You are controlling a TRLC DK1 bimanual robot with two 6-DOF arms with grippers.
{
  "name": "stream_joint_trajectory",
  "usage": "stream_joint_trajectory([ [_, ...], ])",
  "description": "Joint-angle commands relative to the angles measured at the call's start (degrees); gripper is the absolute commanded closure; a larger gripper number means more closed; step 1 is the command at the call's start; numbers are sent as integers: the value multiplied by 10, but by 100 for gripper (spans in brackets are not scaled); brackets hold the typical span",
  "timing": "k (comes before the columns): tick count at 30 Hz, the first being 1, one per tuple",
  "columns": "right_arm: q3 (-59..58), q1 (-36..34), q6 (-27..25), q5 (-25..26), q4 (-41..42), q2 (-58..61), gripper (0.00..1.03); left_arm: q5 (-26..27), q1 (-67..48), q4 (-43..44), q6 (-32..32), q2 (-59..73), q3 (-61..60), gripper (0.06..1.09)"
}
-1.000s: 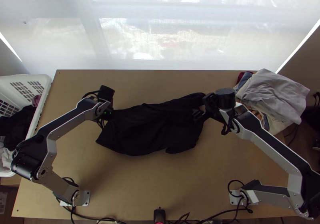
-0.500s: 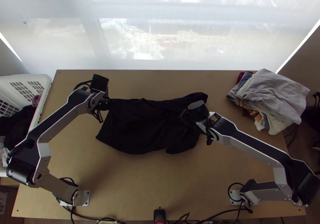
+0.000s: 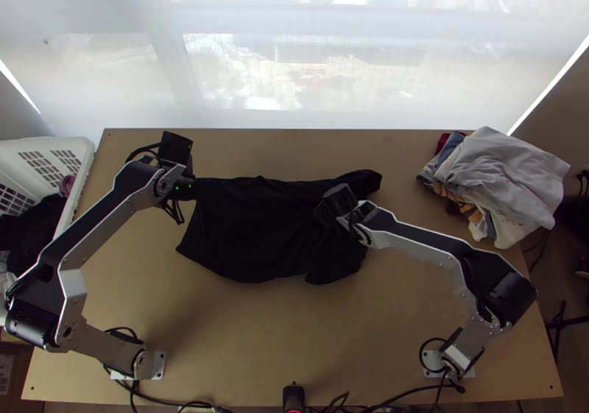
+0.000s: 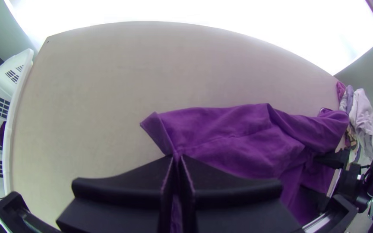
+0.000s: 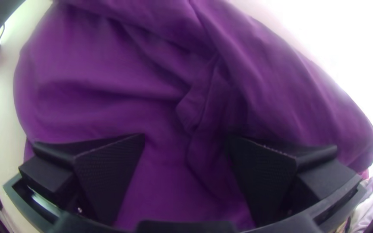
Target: Fold the t-shirt
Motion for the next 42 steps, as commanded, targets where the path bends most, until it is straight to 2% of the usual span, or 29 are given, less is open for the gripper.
stream_joint_trajectory([
  [1,34,-36,-7,12,12,55,48,1,-2,-7,-2,-2,2,105],
  [4,43,-46,-13,12,13,57,91,1,-3,-11,-3,-5,2,105],
  [5,45,-47,-13,12,13,55,100,1,-3,-13,-3,-5,2,105],
  [14,50,-49,-10,12,7,-15,100,1,5,-23,0,-24,0,105],
  [26,48,-3,2,11,-101,-133,100,1,9,-26,0,-54,-1,105],
  [33,-26,2,0,11,-113,-157,100,2,6,-39,-1,-59,-5,105],
  [34,-41,5,0,11,-113,-161,95,2,5,-39,-1,-61,-7,105],
  [36,-65,7,0,10,-113,-165,71,2,5,-39,0,-66,-13,105],
  [39,-84,7,-1,10,-122,-169,22,2,6,-40,1,-68,-19,105],
  [40,-84,7,-4,10,-128,-169,13,3,6,-40,1,-68,-19,105],
  [42,-82,6,-11,7,-133,-172,9,3,7,-39,1,-68,-19,105],
])
